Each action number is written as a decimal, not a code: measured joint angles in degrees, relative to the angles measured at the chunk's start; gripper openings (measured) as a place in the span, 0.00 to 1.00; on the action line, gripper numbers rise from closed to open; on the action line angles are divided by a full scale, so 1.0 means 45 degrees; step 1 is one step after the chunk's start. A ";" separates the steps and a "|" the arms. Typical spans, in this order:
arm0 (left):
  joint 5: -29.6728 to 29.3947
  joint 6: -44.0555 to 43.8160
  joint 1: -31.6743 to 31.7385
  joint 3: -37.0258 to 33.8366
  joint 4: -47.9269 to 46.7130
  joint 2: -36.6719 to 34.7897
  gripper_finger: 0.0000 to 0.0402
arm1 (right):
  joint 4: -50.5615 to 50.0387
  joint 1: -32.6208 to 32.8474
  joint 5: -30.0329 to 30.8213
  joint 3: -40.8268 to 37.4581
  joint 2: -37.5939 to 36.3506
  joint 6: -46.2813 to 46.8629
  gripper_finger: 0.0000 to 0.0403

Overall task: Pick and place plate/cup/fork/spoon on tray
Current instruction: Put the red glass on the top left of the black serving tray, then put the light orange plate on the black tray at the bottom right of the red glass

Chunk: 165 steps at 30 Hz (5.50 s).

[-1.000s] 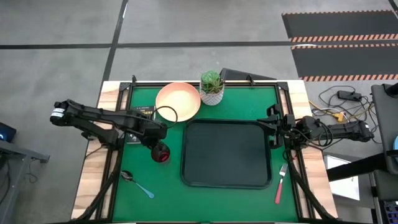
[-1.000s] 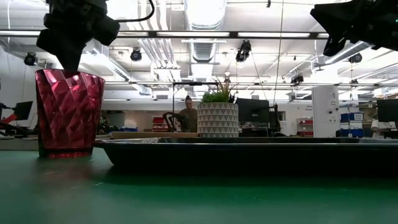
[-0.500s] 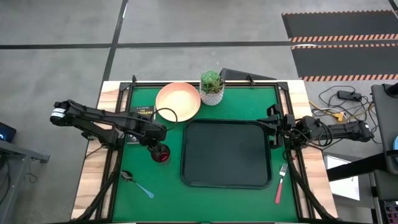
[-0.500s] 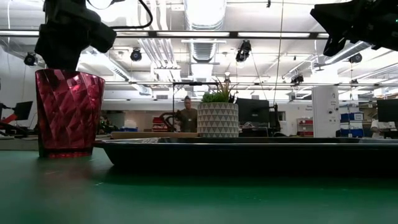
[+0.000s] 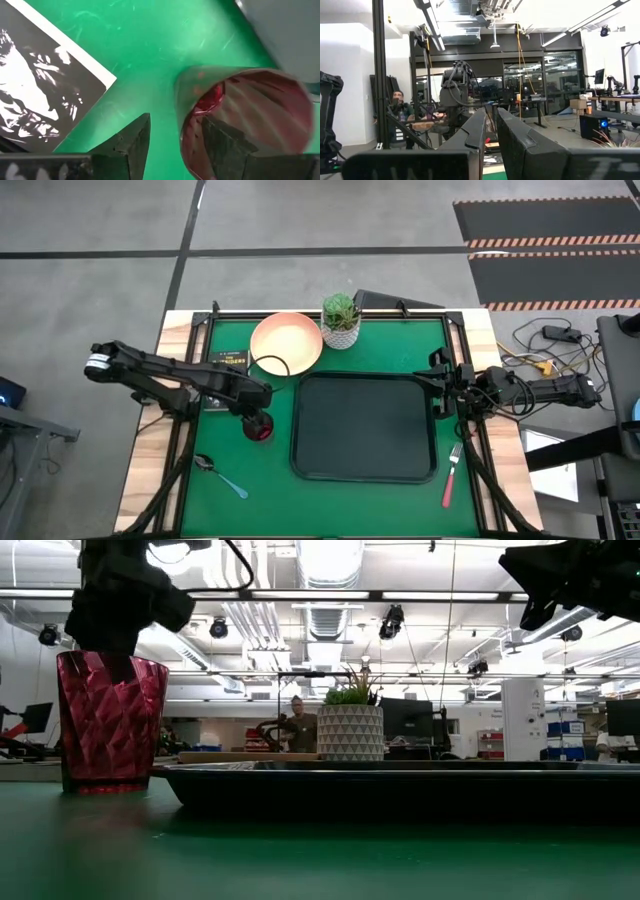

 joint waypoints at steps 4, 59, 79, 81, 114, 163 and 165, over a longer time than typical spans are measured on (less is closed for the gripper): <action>-0.0001 0.0307 -0.0003 -0.0004 -0.0007 0.0601 0.37 | -0.0031 -0.0001 -0.0003 0.0005 0.0000 0.0015 0.09; -0.0526 0.3244 0.3712 0.5530 0.2796 0.5343 0.00 | 0.0036 0.0002 -0.0008 0.0000 -0.0005 0.0034 0.09; -0.0533 0.3265 0.4130 0.5341 0.2228 0.5575 0.01 | 0.0037 -0.0001 -0.0008 0.0000 -0.0010 0.0029 0.09; -0.0537 0.3265 0.4130 0.5341 0.2261 0.5566 0.03 | 0.0037 0.0001 -0.0008 0.0002 -0.0010 0.0030 0.09; -0.0950 0.6147 0.3989 0.5216 0.2675 0.3612 0.12 | 0.0010 0.0001 -0.0018 0.0003 -0.0010 0.0034 0.09; -0.2631 1.3904 0.3517 -0.2674 0.7601 -0.0913 0.33 | -0.0629 0.0003 -0.0003 0.0000 0.0151 0.0457 0.09; -0.2657 1.4286 0.3720 -0.3090 0.8160 -0.0809 0.33 | -0.0633 0.0003 -0.0003 0.0000 0.0146 0.0457 0.09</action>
